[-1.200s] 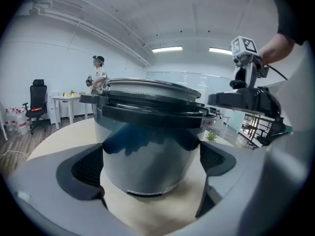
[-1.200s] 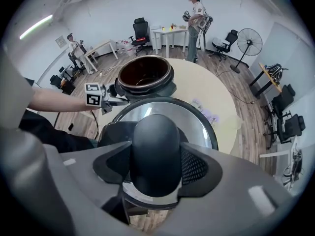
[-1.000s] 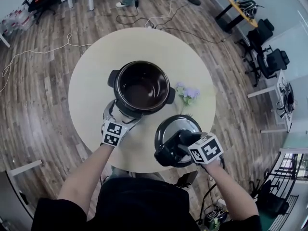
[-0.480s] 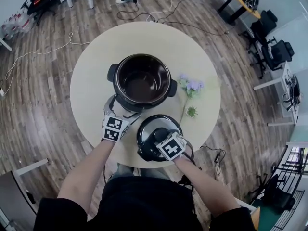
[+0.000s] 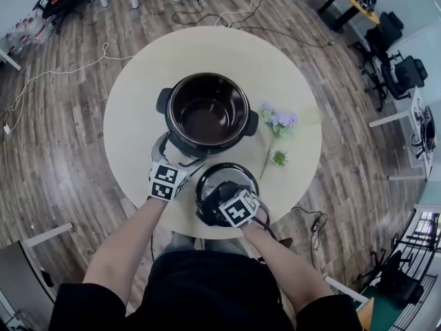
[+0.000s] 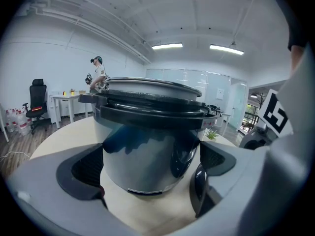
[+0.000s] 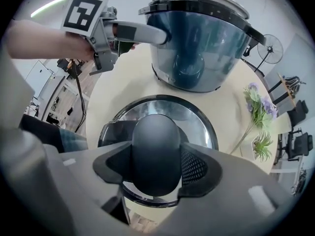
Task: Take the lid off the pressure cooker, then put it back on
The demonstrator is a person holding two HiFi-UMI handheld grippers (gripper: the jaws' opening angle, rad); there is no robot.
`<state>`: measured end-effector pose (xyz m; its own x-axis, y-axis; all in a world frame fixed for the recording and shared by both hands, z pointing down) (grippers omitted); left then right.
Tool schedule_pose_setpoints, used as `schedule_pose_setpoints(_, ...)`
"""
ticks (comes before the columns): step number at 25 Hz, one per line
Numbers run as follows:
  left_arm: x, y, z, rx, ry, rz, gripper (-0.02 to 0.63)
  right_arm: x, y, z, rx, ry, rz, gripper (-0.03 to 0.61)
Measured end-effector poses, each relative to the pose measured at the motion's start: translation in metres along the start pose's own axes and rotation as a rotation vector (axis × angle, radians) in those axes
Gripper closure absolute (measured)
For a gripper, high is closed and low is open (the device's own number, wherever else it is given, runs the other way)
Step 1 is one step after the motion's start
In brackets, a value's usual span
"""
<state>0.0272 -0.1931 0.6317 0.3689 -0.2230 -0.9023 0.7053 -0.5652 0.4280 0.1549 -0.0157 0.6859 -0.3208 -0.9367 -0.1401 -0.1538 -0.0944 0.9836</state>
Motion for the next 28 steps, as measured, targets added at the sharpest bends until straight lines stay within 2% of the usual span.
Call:
schedule_pose_setpoints(11, 0.001, -0.001, -0.001, 0.002, 0.001, 0.003, 0.023, 0.001, -0.001, -0.001, 0.005, -0.002, -0.016, 0.291)
schedule_pose_setpoints(18, 0.001, 0.0, 0.0, -0.001, 0.001, 0.005, 0.023, 0.002, -0.006, -0.003, 0.025, -0.008, 0.023, 0.293)
schedule_pose_setpoints(22, 0.001, 0.0, 0.0, 0.0, 0.001, 0.003, 0.023, 0.009, -0.033, -0.013, 0.029, 0.019, -0.016, 0.293)
schedule_pose_setpoints(28, 0.001, -0.001, 0.0, 0.004, -0.002, -0.001, 0.023, 0.011, -0.097, -0.029, 0.105, 0.06, -0.025, 0.293)
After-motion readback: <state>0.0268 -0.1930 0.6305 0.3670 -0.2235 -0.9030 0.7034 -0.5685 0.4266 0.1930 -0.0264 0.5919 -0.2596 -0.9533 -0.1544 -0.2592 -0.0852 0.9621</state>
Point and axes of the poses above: the fingertips, and each gripper's own axes: y forward along the fingers, z to its left, x out of its top, the point moved 4 cm from there along -y, backward along the fingers, and after that the axes turned 11 degrees about y, right-handed, at the moved point
